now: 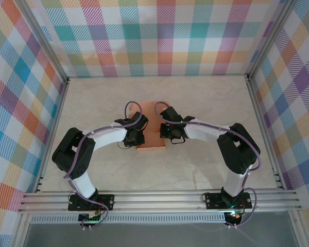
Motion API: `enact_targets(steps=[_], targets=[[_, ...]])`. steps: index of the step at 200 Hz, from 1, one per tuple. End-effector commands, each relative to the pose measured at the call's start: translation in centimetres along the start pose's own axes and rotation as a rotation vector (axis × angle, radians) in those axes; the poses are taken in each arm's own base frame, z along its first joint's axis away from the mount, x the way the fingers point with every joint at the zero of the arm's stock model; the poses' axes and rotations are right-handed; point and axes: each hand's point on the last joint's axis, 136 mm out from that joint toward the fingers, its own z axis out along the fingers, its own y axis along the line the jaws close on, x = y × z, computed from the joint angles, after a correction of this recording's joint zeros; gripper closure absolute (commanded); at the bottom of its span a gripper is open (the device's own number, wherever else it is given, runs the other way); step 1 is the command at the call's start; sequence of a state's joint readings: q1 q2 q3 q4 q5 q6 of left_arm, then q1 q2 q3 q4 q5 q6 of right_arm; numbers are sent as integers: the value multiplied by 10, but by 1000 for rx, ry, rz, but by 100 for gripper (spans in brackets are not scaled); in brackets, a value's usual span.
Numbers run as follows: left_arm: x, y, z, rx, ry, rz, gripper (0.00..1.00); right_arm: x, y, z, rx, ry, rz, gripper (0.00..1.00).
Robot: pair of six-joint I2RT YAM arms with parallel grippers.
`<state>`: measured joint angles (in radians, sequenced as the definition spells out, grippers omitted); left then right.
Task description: Fold the paper box
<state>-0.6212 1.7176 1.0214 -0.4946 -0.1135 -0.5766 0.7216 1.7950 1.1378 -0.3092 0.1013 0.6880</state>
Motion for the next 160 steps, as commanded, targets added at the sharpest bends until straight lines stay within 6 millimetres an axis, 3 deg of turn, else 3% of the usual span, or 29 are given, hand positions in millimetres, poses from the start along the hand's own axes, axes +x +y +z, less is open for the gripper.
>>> enact_targets(steps=[1, 134, 160], targets=[[6, -2, -1, 7, 9, 5, 86, 25, -20, 16, 106, 93, -39, 84], [7, -2, -1, 9, 11, 11, 86, 28, -28, 21, 246, 113, -131, 81], [7, -2, 0, 9, 10, 11, 86, 28, -30, 22, 260, 118, -138, 85]])
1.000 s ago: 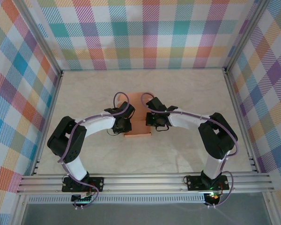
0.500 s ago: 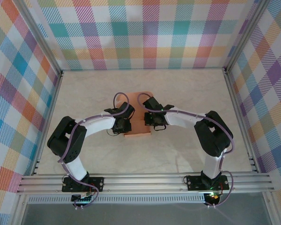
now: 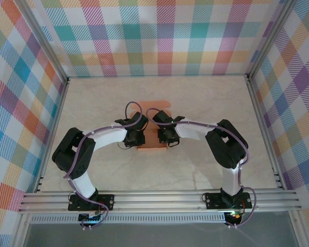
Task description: Fold the paper box
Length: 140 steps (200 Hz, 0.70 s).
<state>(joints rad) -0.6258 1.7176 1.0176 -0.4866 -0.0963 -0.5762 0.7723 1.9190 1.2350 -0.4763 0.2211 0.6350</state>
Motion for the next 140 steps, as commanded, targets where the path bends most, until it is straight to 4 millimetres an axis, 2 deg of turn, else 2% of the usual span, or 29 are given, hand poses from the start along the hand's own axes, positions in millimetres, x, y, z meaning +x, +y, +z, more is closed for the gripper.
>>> enact_targets(steps=[1, 38, 52, 91, 103, 110, 117, 125, 140], targets=[[5, 2, -1, -7, 3, 6, 86, 7, -10, 3, 63, 36, -27, 85], [5, 2, -2, -3, 0, 3, 86, 8, -20, 5, 188, 47, -73, 92], [5, 2, -2, -2, -2, 1, 86, 10, -26, 7, 248, 54, -91, 100], [6, 2, -1, 2, 0, -1, 86, 15, -50, 14, 455, 90, -122, 100], [7, 2, 0, 1, 4, -2, 86, 14, -49, 13, 465, 83, -123, 77], [7, 2, 0, 0, 5, -1, 86, 12, -48, 13, 454, 73, -116, 73], [7, 2, 0, 0, 5, -1, 86, 12, -46, 12, 439, 68, -111, 80], [7, 2, 1, 0, 5, -2, 86, 12, -45, 12, 430, 61, -107, 99], [6, 2, 1, -1, 5, -5, 86, 12, -46, 11, 433, 62, -114, 100]])
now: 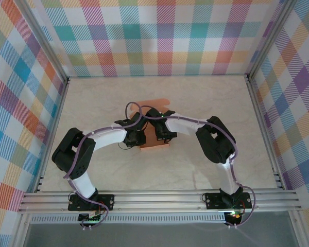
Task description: Fold the paper box
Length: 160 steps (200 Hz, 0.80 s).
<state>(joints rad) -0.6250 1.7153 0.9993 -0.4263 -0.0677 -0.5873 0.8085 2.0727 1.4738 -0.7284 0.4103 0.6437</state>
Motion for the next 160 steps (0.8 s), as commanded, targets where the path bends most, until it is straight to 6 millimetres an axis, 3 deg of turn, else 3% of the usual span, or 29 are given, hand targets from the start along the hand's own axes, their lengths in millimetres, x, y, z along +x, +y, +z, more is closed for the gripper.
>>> enact_targets(steps=[1, 40, 51, 74, 105, 160], targets=[[9, 10, -2, -51, 21, 10, 86, 29, -33, 16, 194, 51, -57, 100], [8, 9, -2, -50, 21, 7, 86, 27, -29, 8, 159, 45, -32, 100], [9, 10, -2, -53, 22, 6, 86, 22, -22, 1, 107, 26, -14, 84], [7, 10, -4, -54, 18, 6, 86, 13, -11, -17, 7, -16, 16, 69], [8, 10, -5, -55, 19, 8, 86, 6, -1, -36, -88, -47, 39, 63], [6, 11, -8, -59, 11, 9, 85, 5, 3, -45, -163, -55, 73, 46]])
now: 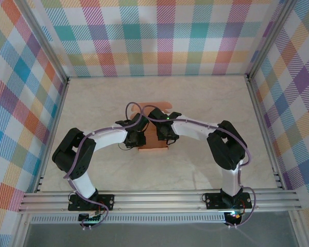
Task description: Fold the paper box
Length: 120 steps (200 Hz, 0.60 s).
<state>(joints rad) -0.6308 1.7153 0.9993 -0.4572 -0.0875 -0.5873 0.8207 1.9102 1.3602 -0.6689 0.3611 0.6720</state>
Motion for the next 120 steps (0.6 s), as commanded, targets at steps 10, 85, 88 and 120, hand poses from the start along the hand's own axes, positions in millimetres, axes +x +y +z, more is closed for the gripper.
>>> enact_targets(steps=[10, 85, 88, 120], targets=[[1, 4, -9, -23, -5, 3, 85, -1, 5, -11, -68, -15, 33, 44], [-2, 4, -16, -15, -24, -1, 81, -5, 10, -9, -154, -16, 73, 57], [-2, 4, -16, -15, -21, -2, 81, -5, 10, -9, -156, -15, 76, 59], [0, 5, -11, -23, -9, 3, 81, -6, 10, -10, -179, -17, 80, 78]])
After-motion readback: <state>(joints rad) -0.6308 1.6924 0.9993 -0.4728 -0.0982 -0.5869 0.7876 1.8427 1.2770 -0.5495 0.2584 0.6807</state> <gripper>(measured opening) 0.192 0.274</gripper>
